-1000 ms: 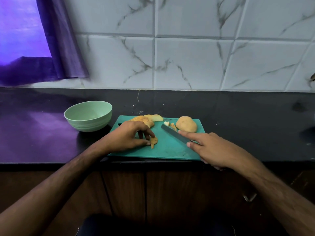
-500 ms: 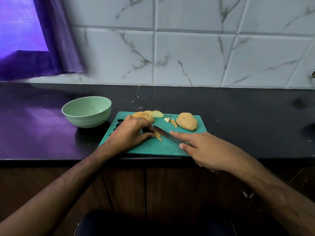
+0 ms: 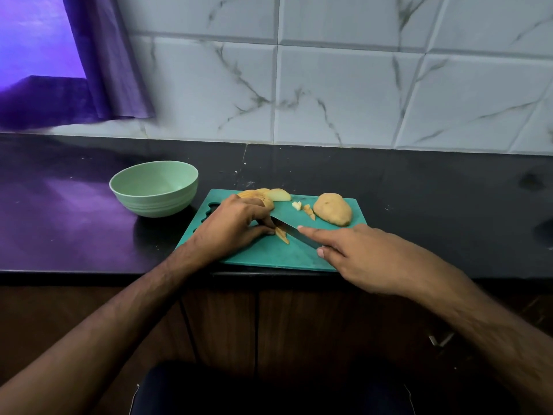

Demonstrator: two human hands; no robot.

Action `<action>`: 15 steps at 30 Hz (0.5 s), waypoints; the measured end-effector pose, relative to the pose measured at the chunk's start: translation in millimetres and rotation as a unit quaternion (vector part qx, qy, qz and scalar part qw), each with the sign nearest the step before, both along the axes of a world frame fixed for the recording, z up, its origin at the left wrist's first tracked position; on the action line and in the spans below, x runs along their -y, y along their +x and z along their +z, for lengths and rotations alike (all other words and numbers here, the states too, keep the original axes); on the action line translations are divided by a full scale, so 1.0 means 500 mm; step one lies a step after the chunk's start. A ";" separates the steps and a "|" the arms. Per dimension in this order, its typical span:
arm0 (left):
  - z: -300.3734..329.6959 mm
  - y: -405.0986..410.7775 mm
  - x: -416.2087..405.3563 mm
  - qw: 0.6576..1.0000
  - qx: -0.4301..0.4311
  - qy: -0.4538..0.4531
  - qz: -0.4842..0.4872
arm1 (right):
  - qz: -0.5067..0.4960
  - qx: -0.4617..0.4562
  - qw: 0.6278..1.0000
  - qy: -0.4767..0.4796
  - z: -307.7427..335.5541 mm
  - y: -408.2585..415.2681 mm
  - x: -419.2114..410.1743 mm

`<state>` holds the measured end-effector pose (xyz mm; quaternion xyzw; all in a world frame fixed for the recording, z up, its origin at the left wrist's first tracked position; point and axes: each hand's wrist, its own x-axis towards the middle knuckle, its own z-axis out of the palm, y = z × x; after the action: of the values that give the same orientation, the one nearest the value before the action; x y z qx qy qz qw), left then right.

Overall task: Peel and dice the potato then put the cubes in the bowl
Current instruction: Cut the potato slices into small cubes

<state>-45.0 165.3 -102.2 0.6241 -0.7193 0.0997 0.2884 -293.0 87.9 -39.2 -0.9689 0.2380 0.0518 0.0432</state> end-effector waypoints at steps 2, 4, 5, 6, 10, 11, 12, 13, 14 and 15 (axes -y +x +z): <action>-0.002 0.000 0.002 1.000 0.011 -0.007 -0.003 | 0.006 -0.009 1.000 0.010 0.009 0.008 0.004; -0.004 -0.002 0.002 1.000 0.024 -0.017 -0.004 | 0.010 -0.018 0.999 0.025 0.017 0.022 0.012; -0.004 -0.002 0.003 0.999 0.031 -0.021 -0.006 | 0.009 -0.018 0.999 0.034 0.018 0.029 0.016; -0.004 -0.003 0.003 0.999 0.037 -0.024 -0.007 | 0.006 -0.015 0.999 0.043 0.016 0.035 0.018; -0.006 -0.003 0.001 0.998 0.047 -0.030 -0.003 | 0.007 -0.002 0.999 0.035 -0.019 0.037 0.021; -0.007 -0.003 0.001 0.998 0.048 -0.031 -0.001 | 0.008 0.002 1.000 0.030 -0.029 0.028 0.021; -0.007 -0.002 0.001 0.998 0.048 -0.031 0.000 | 0.005 0.008 0.999 0.031 -0.037 0.015 0.022; -0.008 -0.002 0.002 0.998 0.047 -0.030 0.001 | 0.003 0.013 0.999 0.034 -0.044 -0.003 0.022; -0.009 -0.001 0.002 0.999 0.046 -0.026 0.003 | 0.003 0.016 0.999 0.035 -0.048 -0.023 0.021; -0.009 0.000 0.003 0.999 0.040 -0.021 0.004 | 0.004 0.016 0.999 0.033 -0.051 -0.045 0.018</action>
<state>-44.9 163.7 -106.7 0.6159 -0.7257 0.1412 0.2721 -315.4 78.8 -64.5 -0.9686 0.2317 0.0440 0.0784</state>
